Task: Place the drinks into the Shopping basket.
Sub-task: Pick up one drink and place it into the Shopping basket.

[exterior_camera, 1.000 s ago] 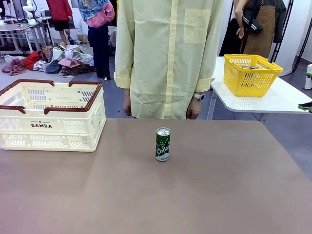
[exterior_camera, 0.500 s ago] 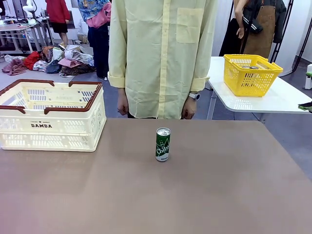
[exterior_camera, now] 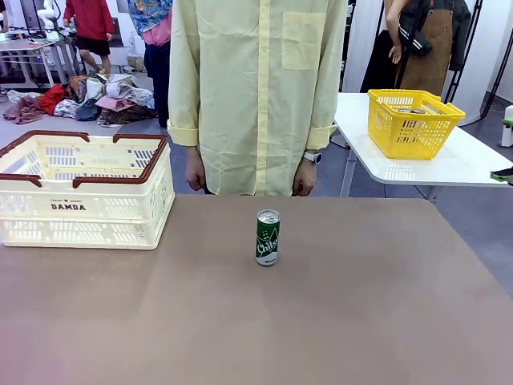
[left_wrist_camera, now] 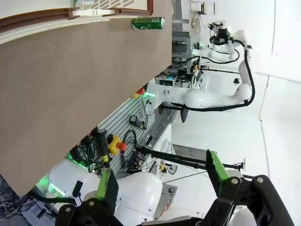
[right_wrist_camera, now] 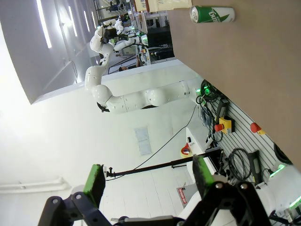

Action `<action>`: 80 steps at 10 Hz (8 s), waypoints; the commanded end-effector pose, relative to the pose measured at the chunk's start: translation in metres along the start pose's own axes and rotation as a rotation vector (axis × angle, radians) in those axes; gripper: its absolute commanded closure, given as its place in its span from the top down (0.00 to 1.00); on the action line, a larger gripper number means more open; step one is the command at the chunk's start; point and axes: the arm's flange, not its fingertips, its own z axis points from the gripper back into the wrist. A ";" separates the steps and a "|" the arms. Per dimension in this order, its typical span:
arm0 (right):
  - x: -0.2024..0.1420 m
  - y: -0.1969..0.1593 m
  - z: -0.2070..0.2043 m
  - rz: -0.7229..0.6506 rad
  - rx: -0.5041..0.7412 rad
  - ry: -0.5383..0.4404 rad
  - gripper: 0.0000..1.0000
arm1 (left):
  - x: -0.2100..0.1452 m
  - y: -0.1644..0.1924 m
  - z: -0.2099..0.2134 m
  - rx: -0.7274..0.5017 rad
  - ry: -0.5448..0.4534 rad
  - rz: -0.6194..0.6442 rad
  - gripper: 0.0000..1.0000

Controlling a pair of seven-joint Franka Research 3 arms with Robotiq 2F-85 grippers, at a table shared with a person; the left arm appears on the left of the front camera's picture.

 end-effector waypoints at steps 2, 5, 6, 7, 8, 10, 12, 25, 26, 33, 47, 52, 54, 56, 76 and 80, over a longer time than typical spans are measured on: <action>0.002 0.007 -0.001 -0.014 0.009 -0.006 1.00 | -0.002 0.002 0.002 0.005 0.003 0.013 1.00; 0.002 0.007 -0.001 -0.014 0.009 -0.006 1.00 | -0.002 0.002 0.002 0.005 0.003 0.013 1.00; 0.002 0.007 -0.001 -0.014 0.009 -0.006 1.00 | -0.002 0.002 0.002 0.005 0.003 0.013 1.00; 0.002 0.007 -0.001 -0.014 0.009 -0.006 1.00 | -0.002 0.002 0.002 0.005 0.003 0.013 1.00; 0.002 0.007 -0.001 -0.014 0.009 -0.006 1.00 | -0.002 0.002 0.002 0.005 0.003 0.013 1.00; 0.002 0.007 -0.001 -0.014 0.009 -0.006 1.00 | 0.001 0.002 0.000 -0.002 0.001 0.004 1.00; 0.002 0.007 -0.001 -0.014 0.009 -0.006 1.00 | -0.022 -0.061 -0.029 0.060 -0.162 0.182 1.00; 0.002 0.007 -0.001 -0.014 0.009 -0.006 1.00 | -0.040 -0.270 -0.437 0.612 -0.006 -0.134 1.00; 0.002 0.007 -0.001 -0.014 0.009 -0.006 1.00 | -0.040 -0.270 -0.437 0.612 -0.006 -0.134 1.00; 0.002 0.007 -0.001 -0.014 0.009 -0.006 1.00 | 0.105 -0.310 -0.597 0.882 -0.018 -0.030 1.00; 0.002 0.007 -0.001 -0.014 0.009 -0.006 1.00 | 0.078 -0.253 -0.195 0.485 0.169 -0.108 1.00; 0.002 0.007 -0.001 -0.014 0.009 -0.006 1.00 | 0.068 -0.214 -0.169 0.378 0.096 -0.065 1.00; 0.002 0.007 -0.001 -0.014 0.009 -0.006 1.00 | 0.068 -0.218 -0.176 0.392 0.081 -0.048 1.00; 0.002 0.007 -0.001 -0.014 0.009 -0.006 1.00 | 0.068 -0.229 -0.201 0.369 0.052 -0.029 1.00; 0.002 0.007 -0.001 -0.014 0.009 -0.006 1.00 | 0.128 -0.261 -0.549 0.787 0.028 0.072 1.00; 0.002 0.007 -0.001 -0.014 0.009 -0.006 1.00 | 0.143 -0.250 -0.611 0.924 -0.139 0.008 1.00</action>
